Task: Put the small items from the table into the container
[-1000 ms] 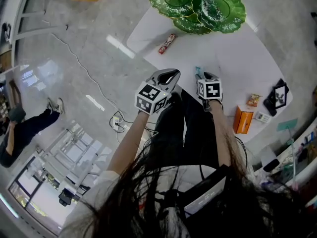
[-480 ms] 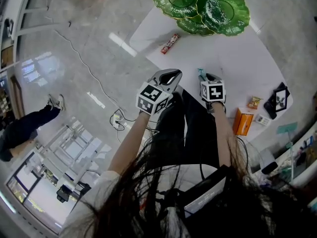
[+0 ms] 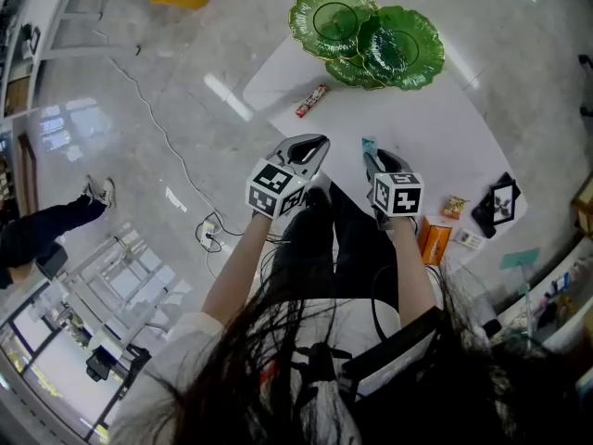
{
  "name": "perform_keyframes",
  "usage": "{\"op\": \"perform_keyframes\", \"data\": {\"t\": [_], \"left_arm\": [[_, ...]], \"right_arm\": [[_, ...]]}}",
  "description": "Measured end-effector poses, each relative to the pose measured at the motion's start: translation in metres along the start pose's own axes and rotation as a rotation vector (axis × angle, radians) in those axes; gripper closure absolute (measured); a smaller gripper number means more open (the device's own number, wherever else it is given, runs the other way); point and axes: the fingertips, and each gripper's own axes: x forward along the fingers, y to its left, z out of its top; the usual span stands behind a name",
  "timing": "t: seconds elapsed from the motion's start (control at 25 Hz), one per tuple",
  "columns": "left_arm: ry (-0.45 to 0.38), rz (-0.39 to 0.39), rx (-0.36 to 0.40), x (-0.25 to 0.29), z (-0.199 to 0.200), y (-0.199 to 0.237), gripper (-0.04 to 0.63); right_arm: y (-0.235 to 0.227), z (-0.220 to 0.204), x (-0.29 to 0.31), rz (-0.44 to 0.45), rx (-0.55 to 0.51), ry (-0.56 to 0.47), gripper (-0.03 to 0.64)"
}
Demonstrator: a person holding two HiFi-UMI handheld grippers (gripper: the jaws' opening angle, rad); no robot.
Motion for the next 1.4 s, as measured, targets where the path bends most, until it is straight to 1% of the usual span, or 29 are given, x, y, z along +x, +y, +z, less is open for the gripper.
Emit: {"op": "perform_keyframes", "data": {"t": [0.28,0.48,0.64,0.76,1.0,1.12,1.24,1.4], "left_arm": [[-0.049,0.016,0.014,-0.001,0.038,-0.024,0.584],[-0.064,-0.004,0.077,-0.008,0.066,-0.05,0.584],[-0.072,-0.017,0.088,-0.016,0.074,-0.064,0.584],[-0.069,-0.026,0.087,-0.019,0.077,-0.069,0.584],[-0.051,-0.065,0.113,-0.021,0.082,-0.073,0.584],[-0.043,-0.082,0.149,-0.025,0.089,-0.069,0.584],[-0.035,-0.088,0.185,-0.031,0.096,-0.059,0.584],[-0.042,-0.083,0.171,-0.042,0.103,-0.039,0.584]], "right_arm": [[0.003,0.038,-0.068,0.027,-0.017,-0.074,0.471],[0.004,0.063,-0.107,0.034,-0.039,-0.115,0.471],[0.006,0.084,-0.13,0.03,-0.086,-0.141,0.471],[0.005,0.103,-0.143,0.025,-0.097,-0.171,0.471],[0.001,0.15,-0.158,-0.002,-0.107,-0.249,0.471],[-0.001,0.173,-0.159,-0.02,-0.106,-0.272,0.471],[-0.002,0.194,-0.152,-0.031,-0.118,-0.274,0.471],[-0.003,0.22,-0.134,-0.048,-0.13,-0.256,0.471]]}}
